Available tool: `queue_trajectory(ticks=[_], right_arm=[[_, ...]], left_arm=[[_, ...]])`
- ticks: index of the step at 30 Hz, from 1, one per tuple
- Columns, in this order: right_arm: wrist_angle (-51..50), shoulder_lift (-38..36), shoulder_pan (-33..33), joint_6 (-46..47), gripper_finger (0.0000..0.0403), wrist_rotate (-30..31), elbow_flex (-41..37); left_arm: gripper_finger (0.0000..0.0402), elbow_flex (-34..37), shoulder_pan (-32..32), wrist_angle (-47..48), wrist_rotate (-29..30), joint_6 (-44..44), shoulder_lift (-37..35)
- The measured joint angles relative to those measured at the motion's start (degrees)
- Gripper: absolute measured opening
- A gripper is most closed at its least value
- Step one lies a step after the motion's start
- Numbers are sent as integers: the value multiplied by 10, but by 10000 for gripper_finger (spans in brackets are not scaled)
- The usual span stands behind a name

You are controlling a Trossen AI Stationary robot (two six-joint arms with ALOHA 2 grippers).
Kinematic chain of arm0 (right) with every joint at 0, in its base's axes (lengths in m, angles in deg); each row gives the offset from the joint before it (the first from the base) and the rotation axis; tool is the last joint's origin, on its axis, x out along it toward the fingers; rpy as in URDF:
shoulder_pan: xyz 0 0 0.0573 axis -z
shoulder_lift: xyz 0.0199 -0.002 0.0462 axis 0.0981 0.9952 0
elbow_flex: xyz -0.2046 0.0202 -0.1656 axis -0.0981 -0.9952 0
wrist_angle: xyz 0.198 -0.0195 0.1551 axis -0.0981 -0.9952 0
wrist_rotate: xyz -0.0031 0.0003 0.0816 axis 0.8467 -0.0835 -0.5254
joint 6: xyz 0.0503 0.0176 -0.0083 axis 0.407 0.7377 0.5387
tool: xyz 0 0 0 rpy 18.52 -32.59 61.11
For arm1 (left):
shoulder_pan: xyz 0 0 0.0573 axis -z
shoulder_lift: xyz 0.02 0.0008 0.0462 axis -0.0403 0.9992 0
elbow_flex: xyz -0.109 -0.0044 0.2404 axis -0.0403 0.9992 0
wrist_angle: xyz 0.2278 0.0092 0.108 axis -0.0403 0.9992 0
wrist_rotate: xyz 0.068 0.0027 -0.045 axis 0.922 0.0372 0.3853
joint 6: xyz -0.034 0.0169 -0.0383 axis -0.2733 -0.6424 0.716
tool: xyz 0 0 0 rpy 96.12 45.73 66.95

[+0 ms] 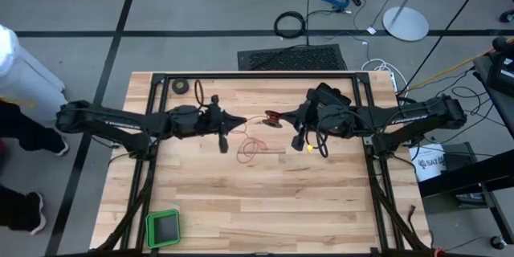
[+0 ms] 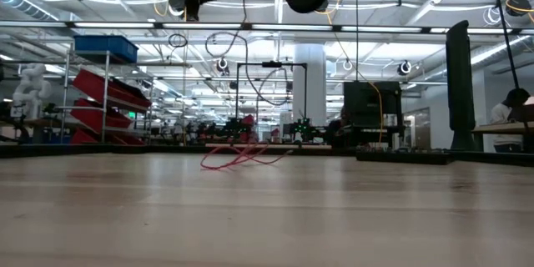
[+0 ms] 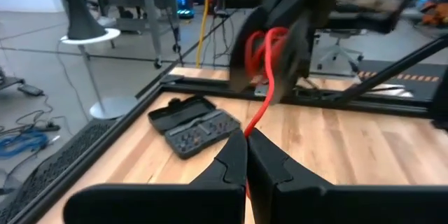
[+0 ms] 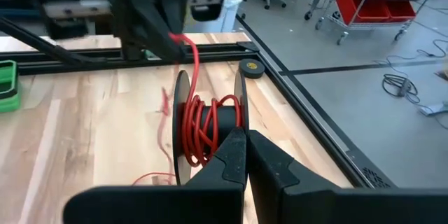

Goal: Coil cords
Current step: Uncoil the red wire from the spool

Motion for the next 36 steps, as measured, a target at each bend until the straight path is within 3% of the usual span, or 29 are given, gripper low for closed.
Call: queue_trajectory(ticks=[20,26,36], right_arm=[[21,38,27,-9,0,85,0],[86,51,27,-46,0,89,0],[100,58,35,-61,0,88,0]], left_arm=[[0,0,37,-71,-31,12,21],[0,0,46,-150,-38,19,82],[0,-26,58,-261,-71,33,200]])
